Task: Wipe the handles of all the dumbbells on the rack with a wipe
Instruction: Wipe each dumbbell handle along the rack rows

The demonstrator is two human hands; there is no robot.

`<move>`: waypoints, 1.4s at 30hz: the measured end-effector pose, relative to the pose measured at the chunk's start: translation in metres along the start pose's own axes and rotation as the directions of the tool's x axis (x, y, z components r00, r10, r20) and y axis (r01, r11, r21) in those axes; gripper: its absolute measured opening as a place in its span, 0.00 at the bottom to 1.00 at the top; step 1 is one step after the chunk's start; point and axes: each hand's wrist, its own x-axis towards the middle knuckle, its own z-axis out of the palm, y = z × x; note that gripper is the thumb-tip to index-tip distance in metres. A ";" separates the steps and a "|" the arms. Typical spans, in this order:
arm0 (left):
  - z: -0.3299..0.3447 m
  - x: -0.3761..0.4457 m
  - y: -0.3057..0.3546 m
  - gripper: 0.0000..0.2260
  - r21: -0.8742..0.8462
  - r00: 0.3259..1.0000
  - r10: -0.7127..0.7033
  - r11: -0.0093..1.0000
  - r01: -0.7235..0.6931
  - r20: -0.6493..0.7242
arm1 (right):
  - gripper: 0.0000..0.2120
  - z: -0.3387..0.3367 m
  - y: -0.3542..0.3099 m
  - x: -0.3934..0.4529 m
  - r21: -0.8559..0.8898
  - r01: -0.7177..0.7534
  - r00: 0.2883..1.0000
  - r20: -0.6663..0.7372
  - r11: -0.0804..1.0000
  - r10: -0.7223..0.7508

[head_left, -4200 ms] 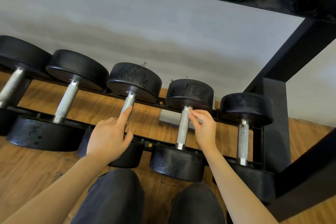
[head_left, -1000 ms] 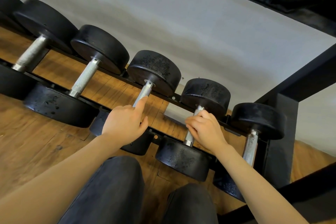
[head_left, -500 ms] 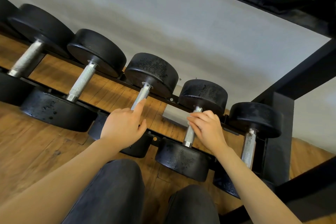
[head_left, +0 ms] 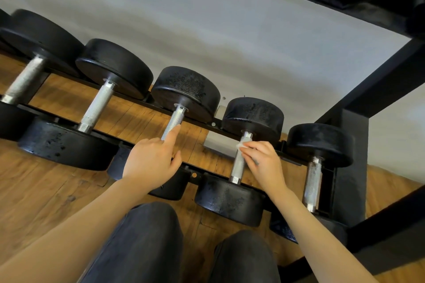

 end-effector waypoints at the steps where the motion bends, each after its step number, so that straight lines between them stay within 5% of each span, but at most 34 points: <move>1: 0.000 0.000 0.000 0.27 0.002 1.000 0.003 1.000 -0.003 0.003 | 0.13 0.000 -0.002 -0.004 0.022 0.006 1.000 0.021 1.000 -0.007; 11: -0.004 -0.001 0.004 0.22 -0.012 1.000 -0.013 1.000 0.013 -0.019 | 0.10 -0.002 0.002 -0.008 0.047 -0.048 0.999 -0.017 0.998 0.049; 14: -0.005 -0.001 0.004 0.16 0.046 0.996 0.038 0.998 -0.035 -0.085 | 0.10 0.000 -0.001 -0.012 0.093 -0.062 0.998 -0.018 0.994 0.064; 17: -0.006 -0.004 0.003 0.20 0.038 0.985 0.115 0.993 -0.111 -0.127 | 0.10 -0.004 -0.001 -0.010 0.093 -0.082 0.997 0.000 0.992 0.083; 34: -0.011 -0.028 0.005 0.19 0.041 1.000 0.017 0.999 -0.018 0.010 | 0.10 0.001 -0.010 0.007 0.276 -0.295 0.930 -0.136 0.915 0.341; 42: -0.011 -0.028 0.005 0.19 0.023 1.000 0.008 1.000 -0.008 0.022 | 0.10 -0.007 -0.005 -0.012 0.321 -0.322 0.941 0.008 0.891 0.337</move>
